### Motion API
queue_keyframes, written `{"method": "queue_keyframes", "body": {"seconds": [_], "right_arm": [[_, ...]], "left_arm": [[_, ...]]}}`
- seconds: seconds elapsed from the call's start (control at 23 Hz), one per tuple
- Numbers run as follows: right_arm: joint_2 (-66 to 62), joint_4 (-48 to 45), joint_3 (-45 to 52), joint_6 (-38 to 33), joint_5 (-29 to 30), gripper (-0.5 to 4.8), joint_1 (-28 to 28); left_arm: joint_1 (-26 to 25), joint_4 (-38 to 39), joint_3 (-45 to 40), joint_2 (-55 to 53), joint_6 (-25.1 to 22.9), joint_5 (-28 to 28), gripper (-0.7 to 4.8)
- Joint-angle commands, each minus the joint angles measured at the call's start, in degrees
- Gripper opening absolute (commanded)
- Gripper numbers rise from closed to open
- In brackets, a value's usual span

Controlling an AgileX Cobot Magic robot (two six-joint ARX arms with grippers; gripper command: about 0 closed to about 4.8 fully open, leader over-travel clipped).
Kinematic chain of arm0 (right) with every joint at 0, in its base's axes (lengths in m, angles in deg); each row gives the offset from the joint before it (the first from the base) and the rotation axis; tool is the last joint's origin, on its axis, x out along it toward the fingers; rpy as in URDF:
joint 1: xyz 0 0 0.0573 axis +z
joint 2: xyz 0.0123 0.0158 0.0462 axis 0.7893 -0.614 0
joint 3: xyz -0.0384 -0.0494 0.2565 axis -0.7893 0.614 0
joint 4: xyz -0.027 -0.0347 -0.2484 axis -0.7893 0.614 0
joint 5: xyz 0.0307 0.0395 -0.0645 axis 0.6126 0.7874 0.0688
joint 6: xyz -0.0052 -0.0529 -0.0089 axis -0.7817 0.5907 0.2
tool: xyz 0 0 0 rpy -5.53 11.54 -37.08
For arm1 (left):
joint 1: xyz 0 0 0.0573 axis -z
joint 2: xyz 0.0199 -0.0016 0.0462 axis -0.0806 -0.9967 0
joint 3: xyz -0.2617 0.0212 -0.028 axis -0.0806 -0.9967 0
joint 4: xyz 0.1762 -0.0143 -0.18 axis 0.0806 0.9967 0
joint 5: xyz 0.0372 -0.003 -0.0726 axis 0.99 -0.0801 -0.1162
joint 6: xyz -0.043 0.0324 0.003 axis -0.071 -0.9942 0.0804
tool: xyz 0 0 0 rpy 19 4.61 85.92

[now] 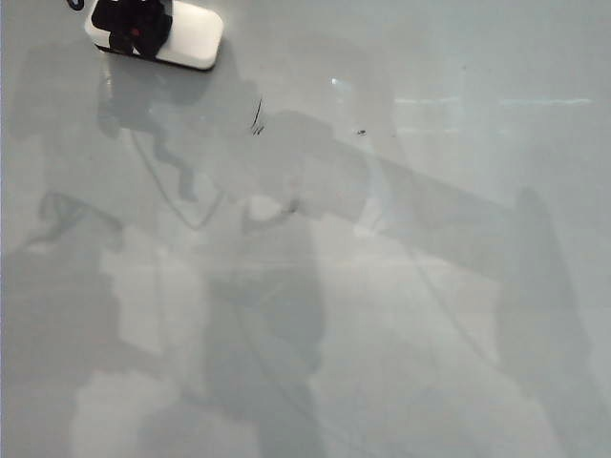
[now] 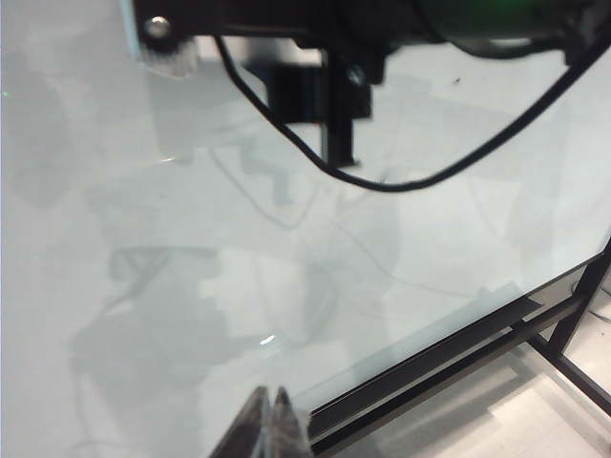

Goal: Grab the whiteboard eraser that is attached to the surface of the whiteboard and use it to clean the writing on the whiteboard.

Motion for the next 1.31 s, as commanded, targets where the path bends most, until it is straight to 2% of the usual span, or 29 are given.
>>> {"method": "queue_keyframes", "body": {"seconds": [0.04, 0.17, 0.3, 0.44, 0.61, 0.78, 0.87, 1.0, 1.13, 1.31], "right_arm": [[-4.11, 12.85, 0.13, -10.58, 1.01, 1.48, -2.14], [-5.51, 16.81, 0.15, -13.31, 0.31, 1.48, -2.03], [-3.04, 19.63, 0.13, -16.37, -2.93, 1.48, -1.6], [1.16, 23.21, 0.13, -20.06, -2.97, 1.48, -0.96], [9.11, 25.09, 0.13, -21.33, -2.82, 1.47, -0.66], [17.11, 25.07, 0.13, -23.69, 0.28, 1.47, -2.95], [22.03, 25.29, 0.13, -25.42, 1.11, 1.47, -6.56], [29.57, 26.21, 0.15, -31.85, 10.01, 1.47, -15.04], [35.45, 25.66, 1.73, -34.93, 14.78, 1.48, -23.43], [46.66, 17.11, 15.1, -37.83, 24.61, 1.47, -36.26]], "left_arm": [[-0.02, -0.5, 0.24, -0.02, -0.17, -0.26, -0.02], [-0.02, -0.52, 0.24, -0.02, -0.15, -0.28, -0.02], [-0.02, -0.5, 0.24, -0.02, -0.17, -0.28, -0.02], [-0.02, -0.5, 0.24, -0.02, -0.17, -0.26, -0.02], [-0.02, -0.52, 0.24, -0.02, -0.17, -0.26, -0.02], [-0.02, -0.52, 0.24, -0.02, -0.17, -0.26, -0.02], [-0.02, -0.52, 0.24, -0.02, -0.17, -0.28, -0.02], [-0.02, -0.52, 0.24, -0.02, -0.17, -0.26, -0.02], [-0.02, -0.52, 0.24, -0.02, -0.17, -0.26, -0.02], [-0.02, -0.5, 0.24, -0.02, -0.17, -0.26, -0.02]]}}
